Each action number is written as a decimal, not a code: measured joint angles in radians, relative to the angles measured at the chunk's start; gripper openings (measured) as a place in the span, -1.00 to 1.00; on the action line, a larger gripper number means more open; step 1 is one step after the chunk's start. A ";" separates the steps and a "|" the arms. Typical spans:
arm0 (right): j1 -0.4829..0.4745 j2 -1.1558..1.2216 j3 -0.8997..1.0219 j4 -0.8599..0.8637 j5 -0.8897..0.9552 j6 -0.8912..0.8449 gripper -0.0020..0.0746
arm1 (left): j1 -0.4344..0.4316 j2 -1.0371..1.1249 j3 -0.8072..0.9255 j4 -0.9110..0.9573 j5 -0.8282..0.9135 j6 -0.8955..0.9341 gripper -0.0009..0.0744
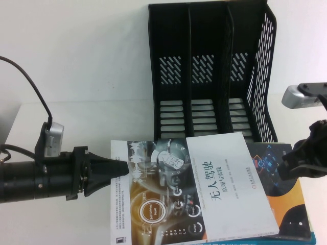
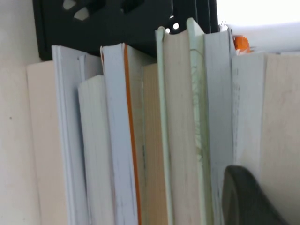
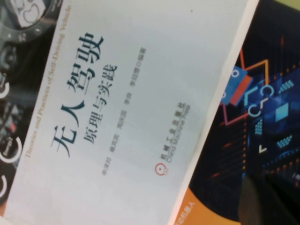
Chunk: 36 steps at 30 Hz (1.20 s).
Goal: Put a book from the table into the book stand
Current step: Pick up the book with your left arm, then place the book on the book shelf
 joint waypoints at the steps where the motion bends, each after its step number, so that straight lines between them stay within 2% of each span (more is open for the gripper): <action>1: 0.000 0.000 0.000 0.000 0.000 0.000 -0.95 | 0.000 0.000 0.000 0.000 0.000 -0.001 -0.71; 11: 0.000 0.000 0.000 0.000 0.000 0.000 -0.95 | 0.000 -0.053 -0.002 0.000 -0.002 -0.017 -0.71; 17: 0.000 0.000 0.000 0.000 0.000 0.000 -0.95 | 0.000 -0.160 -0.104 0.050 -0.004 -0.107 -0.71; 24: 0.000 0.000 0.000 0.000 0.000 0.000 -0.95 | 0.000 -0.210 -0.386 0.128 0.007 -0.273 -0.71; 29: 0.000 0.000 0.000 0.000 -0.002 0.000 -0.95 | -0.005 -0.210 -0.622 0.252 -0.008 -0.378 -0.71; 36: 0.000 0.000 0.000 0.016 -0.011 0.000 -0.95 | -0.103 -0.150 -0.822 0.372 -0.119 -0.459 -0.71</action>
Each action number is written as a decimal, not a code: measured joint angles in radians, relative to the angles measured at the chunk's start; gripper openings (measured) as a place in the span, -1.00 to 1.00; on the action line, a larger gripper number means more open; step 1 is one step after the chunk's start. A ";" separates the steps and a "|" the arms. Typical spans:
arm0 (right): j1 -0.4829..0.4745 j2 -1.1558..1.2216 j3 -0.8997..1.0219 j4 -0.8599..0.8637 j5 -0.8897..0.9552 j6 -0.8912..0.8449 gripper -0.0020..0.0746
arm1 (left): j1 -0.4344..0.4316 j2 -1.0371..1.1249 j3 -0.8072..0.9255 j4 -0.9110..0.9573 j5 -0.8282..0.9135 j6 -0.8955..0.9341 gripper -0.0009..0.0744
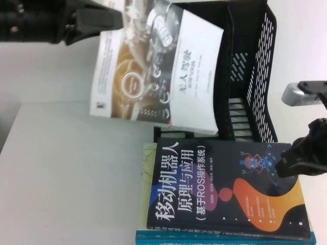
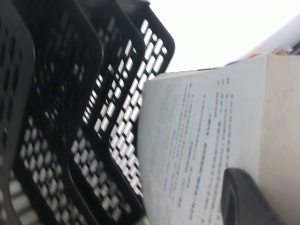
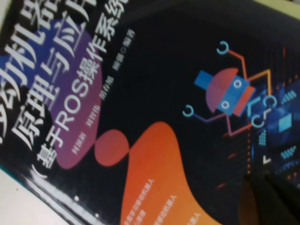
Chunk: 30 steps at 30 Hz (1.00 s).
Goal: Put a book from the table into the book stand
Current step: Place the book on the book shelf
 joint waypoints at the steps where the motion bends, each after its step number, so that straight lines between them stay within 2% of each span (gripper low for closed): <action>1: 0.000 0.000 0.000 0.008 -0.005 0.000 -0.95 | -0.020 0.016 -0.023 0.014 -0.029 -0.005 -0.71; 4: 0.000 0.000 0.000 0.018 -0.018 0.000 -0.95 | -0.072 0.054 -0.087 0.086 -0.118 -0.034 -0.71; 8: 0.000 0.000 0.000 0.022 -0.032 0.000 -0.95 | -0.129 0.077 -0.180 0.300 -0.201 -0.150 -0.71; 13: 0.000 0.000 0.000 0.024 -0.056 0.000 -0.95 | -0.170 0.079 -0.294 0.541 -0.174 -0.312 -0.71; 17: 0.000 0.000 0.000 0.026 -0.072 0.000 -0.95 | -0.199 0.079 -0.348 0.654 -0.163 -0.404 -0.71; 30: 0.000 0.000 0.000 0.041 -0.074 0.000 -0.95 | -0.246 0.057 -0.354 0.756 -0.177 -0.480 -0.71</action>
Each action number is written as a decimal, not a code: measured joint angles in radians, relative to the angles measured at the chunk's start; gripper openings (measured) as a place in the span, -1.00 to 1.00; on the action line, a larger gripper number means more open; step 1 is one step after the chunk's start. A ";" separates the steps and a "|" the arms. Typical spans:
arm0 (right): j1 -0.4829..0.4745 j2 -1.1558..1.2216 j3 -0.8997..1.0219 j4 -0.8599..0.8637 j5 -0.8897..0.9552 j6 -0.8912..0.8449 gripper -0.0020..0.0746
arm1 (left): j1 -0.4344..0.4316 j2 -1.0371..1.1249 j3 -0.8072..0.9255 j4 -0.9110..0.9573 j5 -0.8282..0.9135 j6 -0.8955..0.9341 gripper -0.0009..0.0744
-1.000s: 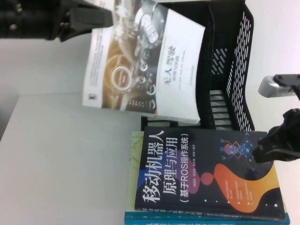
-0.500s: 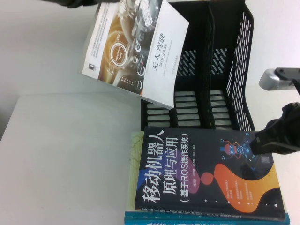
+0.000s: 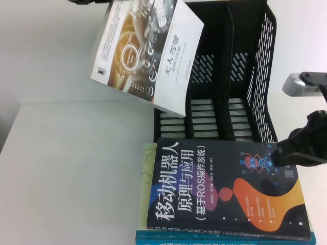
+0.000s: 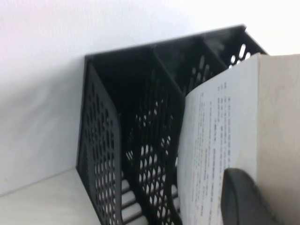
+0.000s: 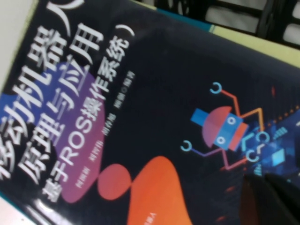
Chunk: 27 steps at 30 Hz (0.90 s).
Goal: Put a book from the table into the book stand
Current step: Place the book on the book shelf
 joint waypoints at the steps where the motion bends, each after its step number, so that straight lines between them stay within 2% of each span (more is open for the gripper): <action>1: 0.000 0.000 0.000 0.010 0.000 0.000 -0.95 | 0.000 -0.008 0.000 0.002 -0.002 0.000 -0.71; 12: 0.000 0.000 0.000 0.126 0.000 -0.069 -0.95 | 0.000 -0.066 0.000 0.082 -0.008 -0.061 -0.71; 27: 0.000 0.000 0.000 0.146 -0.008 -0.092 -0.95 | -0.011 -0.020 0.000 0.076 -0.030 -0.096 -0.71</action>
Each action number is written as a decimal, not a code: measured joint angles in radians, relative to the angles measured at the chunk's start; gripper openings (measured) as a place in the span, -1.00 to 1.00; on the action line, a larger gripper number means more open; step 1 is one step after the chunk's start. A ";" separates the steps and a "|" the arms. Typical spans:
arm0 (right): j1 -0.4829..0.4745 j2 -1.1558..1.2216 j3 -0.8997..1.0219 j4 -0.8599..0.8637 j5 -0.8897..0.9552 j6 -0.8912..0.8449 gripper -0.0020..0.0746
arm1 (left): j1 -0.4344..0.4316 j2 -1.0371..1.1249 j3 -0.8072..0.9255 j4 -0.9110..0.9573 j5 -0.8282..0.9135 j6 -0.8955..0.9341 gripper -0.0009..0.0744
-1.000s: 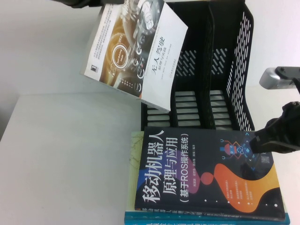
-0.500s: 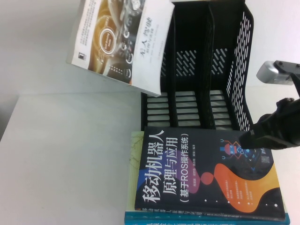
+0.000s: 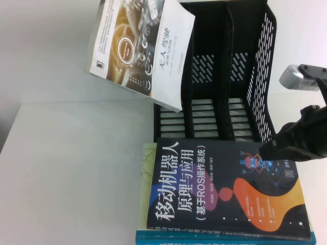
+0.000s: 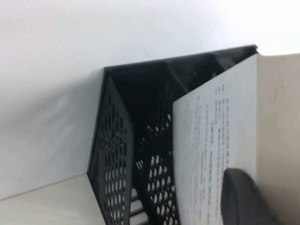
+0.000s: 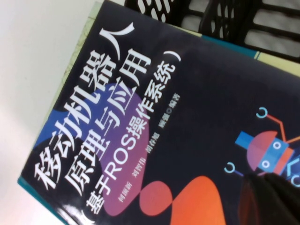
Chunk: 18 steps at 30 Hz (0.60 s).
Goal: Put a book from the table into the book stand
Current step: Place the book on the book shelf
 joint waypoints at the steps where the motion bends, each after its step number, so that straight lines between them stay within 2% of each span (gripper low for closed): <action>1: 0.000 0.000 0.000 0.000 0.000 0.000 -0.95 | 0.000 0.005 -0.002 0.000 -0.007 0.000 -0.71; 14: 0.000 0.000 0.000 -0.002 -0.017 -0.013 -0.95 | -0.001 0.073 -0.002 0.014 -0.034 -0.020 -0.71; 18: 0.000 0.014 0.000 0.048 -0.041 -0.045 -0.95 | -0.003 0.063 -0.002 0.065 -0.032 -0.059 -0.71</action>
